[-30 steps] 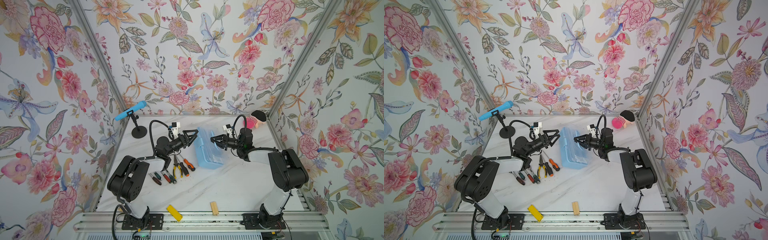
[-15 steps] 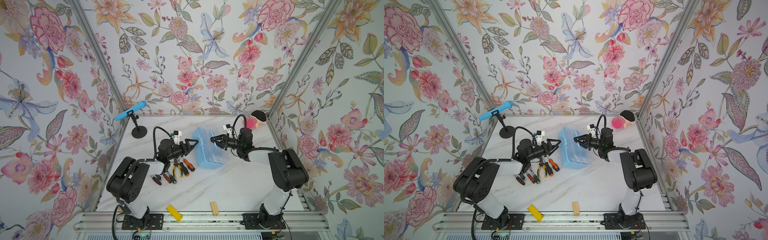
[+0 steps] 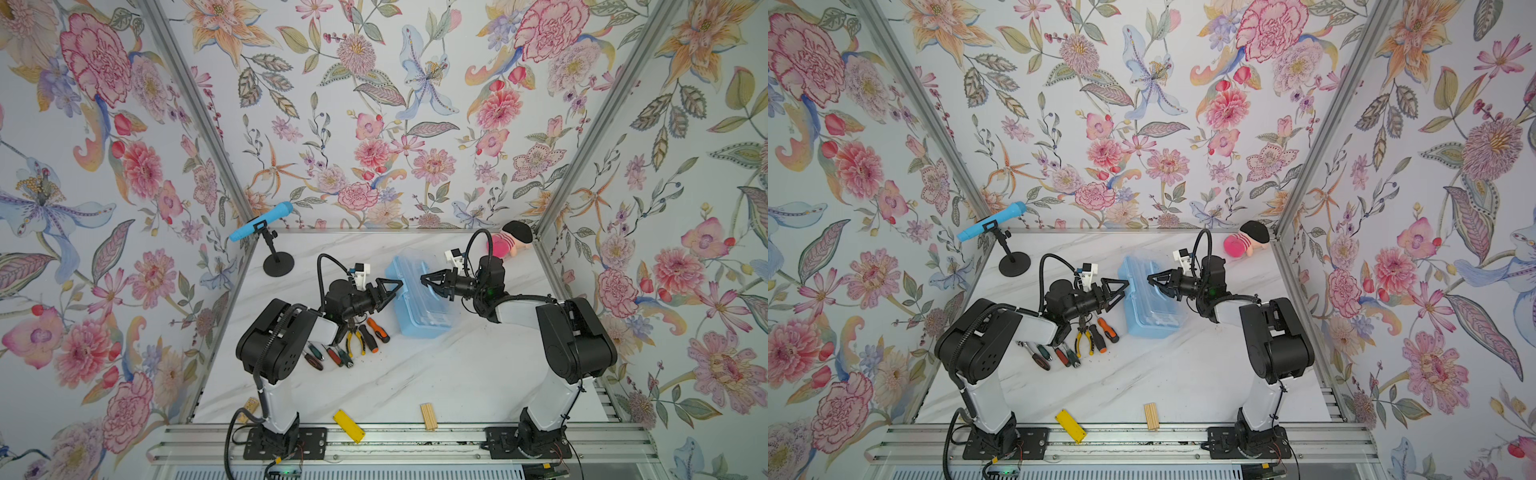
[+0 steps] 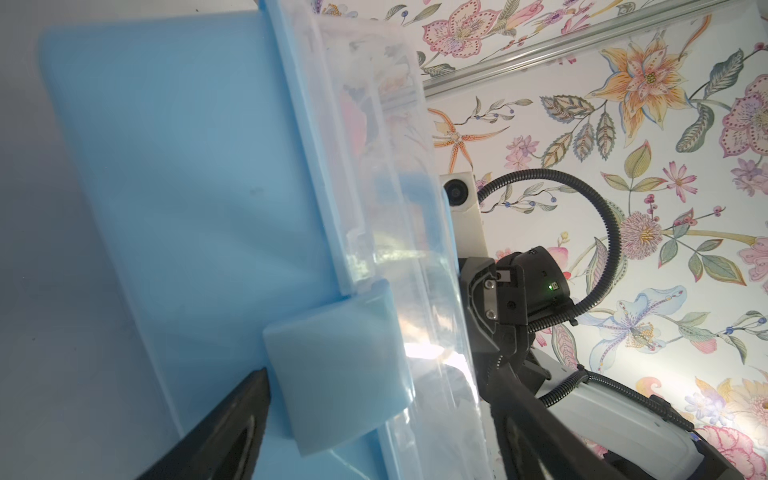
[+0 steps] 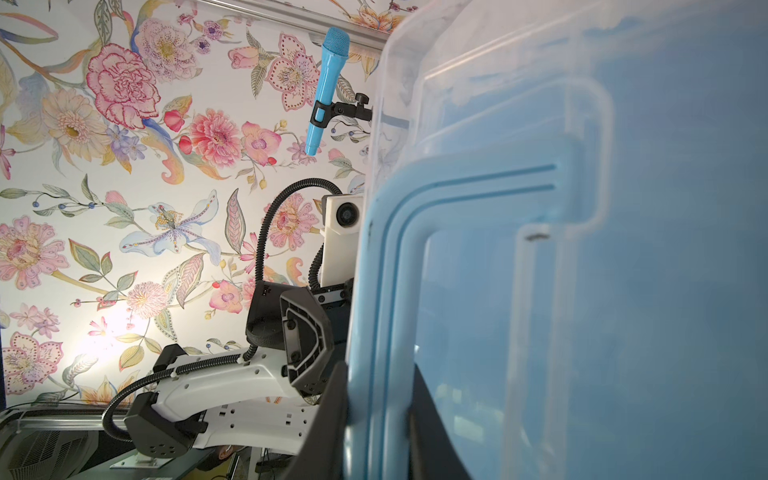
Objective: Pack the tool kit
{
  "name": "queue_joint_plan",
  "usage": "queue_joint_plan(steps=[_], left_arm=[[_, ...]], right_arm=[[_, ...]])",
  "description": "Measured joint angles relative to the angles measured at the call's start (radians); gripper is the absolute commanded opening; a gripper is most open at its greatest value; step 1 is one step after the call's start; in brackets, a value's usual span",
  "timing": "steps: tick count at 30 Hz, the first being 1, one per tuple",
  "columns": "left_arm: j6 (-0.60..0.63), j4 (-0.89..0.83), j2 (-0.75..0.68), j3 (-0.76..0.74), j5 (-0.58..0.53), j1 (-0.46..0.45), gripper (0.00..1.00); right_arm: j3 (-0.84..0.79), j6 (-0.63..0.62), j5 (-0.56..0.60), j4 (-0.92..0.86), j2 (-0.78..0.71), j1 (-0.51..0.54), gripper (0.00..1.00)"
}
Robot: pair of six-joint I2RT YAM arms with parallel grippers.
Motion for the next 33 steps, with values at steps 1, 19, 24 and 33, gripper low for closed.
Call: queue_joint_plan(steps=[1, 19, 24, 33], left_arm=[[-0.017, 0.021, 0.013, 0.006, 0.001, -0.001, 0.86], [-0.374, 0.247, 0.096, -0.002, 0.029, 0.014, 0.88], [-0.399, 0.239, 0.08, -0.002, 0.043, 0.016, 0.88], [-0.441, 0.254, 0.012, 0.008, 0.098, 0.026, 0.88]], right_arm=[[0.003, -0.003, -0.002, -0.005, 0.0, -0.003, 0.0], [0.03, -0.056, -0.033, -0.059, 0.014, -0.024, 0.0], [0.03, -0.056, -0.045, -0.055, 0.025, -0.033, 0.0], [0.049, -0.079, -0.04, -0.082, 0.027, -0.028, 0.0]])
